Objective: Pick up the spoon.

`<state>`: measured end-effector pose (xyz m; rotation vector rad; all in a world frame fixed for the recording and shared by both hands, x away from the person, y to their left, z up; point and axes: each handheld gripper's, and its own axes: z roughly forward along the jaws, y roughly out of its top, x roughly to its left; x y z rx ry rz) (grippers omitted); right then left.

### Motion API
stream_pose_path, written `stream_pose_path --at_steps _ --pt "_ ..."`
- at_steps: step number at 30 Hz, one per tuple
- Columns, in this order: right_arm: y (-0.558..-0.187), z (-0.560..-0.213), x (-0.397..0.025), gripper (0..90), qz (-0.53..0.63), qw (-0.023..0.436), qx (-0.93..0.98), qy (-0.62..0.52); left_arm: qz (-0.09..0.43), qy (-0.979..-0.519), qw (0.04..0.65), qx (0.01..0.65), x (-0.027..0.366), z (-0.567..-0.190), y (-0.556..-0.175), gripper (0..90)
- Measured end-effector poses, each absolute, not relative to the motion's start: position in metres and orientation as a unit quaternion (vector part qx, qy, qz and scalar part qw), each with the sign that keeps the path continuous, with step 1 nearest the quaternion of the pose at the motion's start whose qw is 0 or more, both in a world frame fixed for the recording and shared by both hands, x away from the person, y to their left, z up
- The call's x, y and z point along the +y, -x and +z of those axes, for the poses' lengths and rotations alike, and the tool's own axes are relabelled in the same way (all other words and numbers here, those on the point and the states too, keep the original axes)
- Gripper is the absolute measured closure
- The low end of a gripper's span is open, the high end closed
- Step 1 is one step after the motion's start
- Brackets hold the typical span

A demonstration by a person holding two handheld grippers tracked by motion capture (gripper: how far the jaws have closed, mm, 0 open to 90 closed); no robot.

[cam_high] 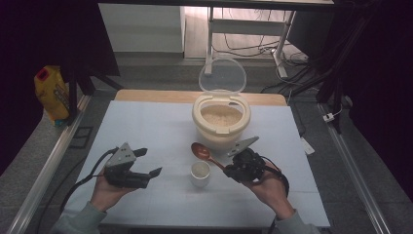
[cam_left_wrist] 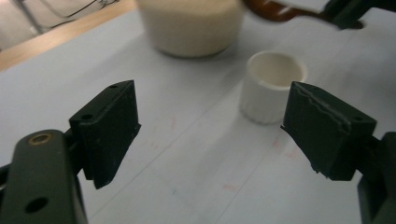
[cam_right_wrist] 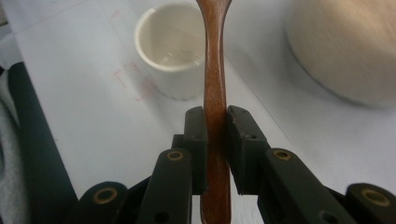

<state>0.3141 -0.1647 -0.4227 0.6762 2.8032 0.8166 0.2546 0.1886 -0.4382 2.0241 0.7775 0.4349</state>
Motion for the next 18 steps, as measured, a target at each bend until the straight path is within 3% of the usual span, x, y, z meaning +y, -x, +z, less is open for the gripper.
stream_pose_path --at_steps 18 --pt "-0.318 -0.42 -0.127 78.2 0.248 0.059 0.955 -0.153 0.186 -0.856 0.431 0.215 0.121 -0.409 -0.273 27.6"
